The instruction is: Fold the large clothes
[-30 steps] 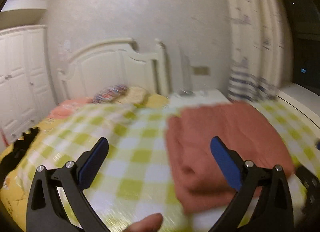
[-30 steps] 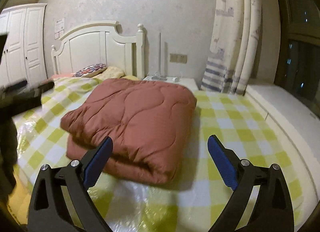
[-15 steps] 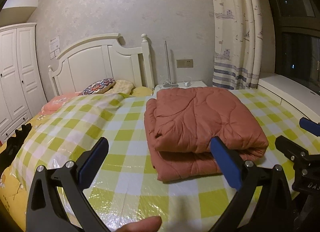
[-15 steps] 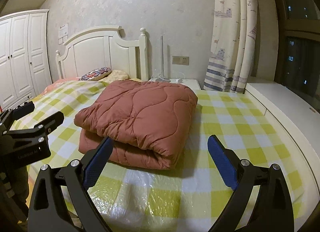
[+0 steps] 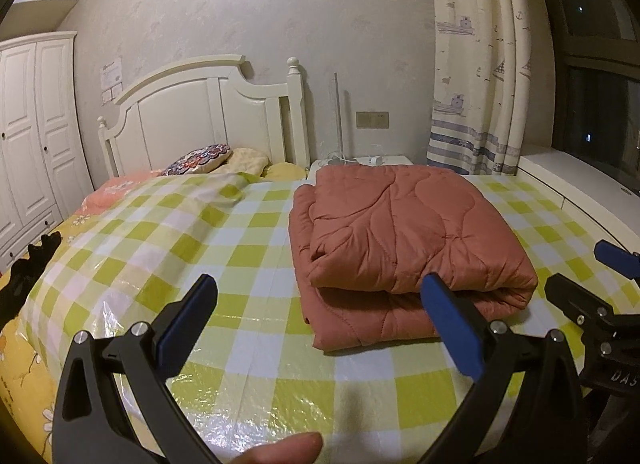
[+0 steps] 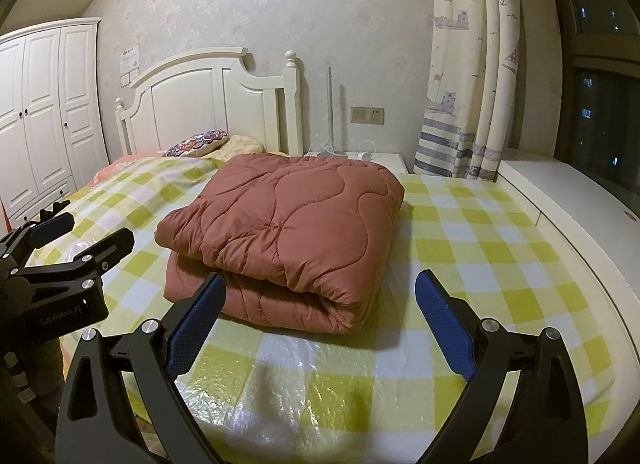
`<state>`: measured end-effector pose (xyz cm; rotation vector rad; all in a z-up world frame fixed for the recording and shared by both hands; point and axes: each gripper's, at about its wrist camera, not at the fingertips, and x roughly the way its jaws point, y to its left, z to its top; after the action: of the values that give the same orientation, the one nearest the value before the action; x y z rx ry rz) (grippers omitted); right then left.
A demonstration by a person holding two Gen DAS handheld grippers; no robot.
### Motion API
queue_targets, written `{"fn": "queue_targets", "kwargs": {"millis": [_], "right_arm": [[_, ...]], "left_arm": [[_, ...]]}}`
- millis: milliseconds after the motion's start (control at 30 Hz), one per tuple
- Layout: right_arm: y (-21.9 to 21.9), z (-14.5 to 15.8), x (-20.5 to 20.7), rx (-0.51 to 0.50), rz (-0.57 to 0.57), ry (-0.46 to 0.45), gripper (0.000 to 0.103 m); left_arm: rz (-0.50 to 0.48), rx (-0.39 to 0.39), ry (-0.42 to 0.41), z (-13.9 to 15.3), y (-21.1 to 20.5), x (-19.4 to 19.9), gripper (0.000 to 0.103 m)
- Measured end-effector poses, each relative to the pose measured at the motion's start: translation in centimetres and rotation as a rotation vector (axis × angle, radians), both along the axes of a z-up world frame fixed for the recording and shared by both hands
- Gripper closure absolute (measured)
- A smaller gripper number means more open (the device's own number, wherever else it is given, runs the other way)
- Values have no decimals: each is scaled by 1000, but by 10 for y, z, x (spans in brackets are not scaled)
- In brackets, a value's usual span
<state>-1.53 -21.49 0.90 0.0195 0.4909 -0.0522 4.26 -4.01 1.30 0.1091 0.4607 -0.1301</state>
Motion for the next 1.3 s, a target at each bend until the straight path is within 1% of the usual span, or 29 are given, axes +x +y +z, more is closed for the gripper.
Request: {"fn": "queue_targets", "kwargs": {"millis": [867, 1300], "right_arm": [[6, -7, 1, 13, 11, 25, 12], [6, -9, 0, 15, 12, 30, 12]], "left_arm": [[11, -9, 37, -10, 4, 1, 2], [11, -9, 42, -13, 4, 0, 2]]}}
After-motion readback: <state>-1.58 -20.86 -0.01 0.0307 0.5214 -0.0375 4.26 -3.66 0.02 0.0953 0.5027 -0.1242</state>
